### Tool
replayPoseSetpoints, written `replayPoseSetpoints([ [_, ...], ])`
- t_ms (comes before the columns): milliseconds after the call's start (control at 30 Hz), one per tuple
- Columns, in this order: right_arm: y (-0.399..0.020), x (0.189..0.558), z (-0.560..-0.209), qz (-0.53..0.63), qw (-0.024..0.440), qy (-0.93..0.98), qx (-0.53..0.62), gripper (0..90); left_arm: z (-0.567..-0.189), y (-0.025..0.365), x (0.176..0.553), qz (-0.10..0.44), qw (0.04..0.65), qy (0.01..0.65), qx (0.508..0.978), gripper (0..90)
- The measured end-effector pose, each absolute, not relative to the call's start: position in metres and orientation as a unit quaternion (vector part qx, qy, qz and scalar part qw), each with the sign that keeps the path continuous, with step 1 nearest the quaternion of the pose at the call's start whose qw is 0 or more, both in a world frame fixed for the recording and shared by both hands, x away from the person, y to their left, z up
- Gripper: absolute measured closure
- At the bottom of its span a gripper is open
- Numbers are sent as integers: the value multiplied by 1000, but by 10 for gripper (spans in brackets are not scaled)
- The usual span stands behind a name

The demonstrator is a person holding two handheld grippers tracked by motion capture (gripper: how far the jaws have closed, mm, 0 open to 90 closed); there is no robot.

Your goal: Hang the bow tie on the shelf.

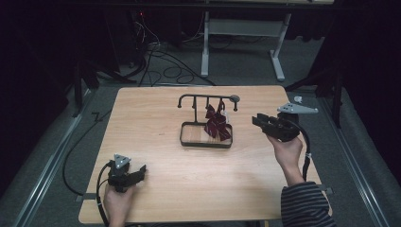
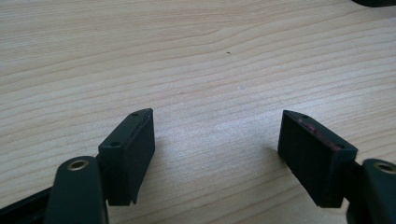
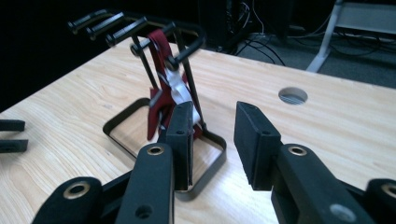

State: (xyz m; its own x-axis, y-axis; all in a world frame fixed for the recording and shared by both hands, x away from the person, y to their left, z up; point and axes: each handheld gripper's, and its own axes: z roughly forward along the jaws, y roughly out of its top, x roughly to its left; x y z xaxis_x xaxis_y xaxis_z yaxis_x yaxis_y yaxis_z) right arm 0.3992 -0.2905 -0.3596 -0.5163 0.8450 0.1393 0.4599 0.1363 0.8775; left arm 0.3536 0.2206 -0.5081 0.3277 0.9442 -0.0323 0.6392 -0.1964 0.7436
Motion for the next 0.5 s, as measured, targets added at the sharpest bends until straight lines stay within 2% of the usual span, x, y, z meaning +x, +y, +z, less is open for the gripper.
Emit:
replayPoseSetpoints([
  [500,-305,378,-394,467,196,722,472,698,-508,220,354,225,340,534,740,278],
])
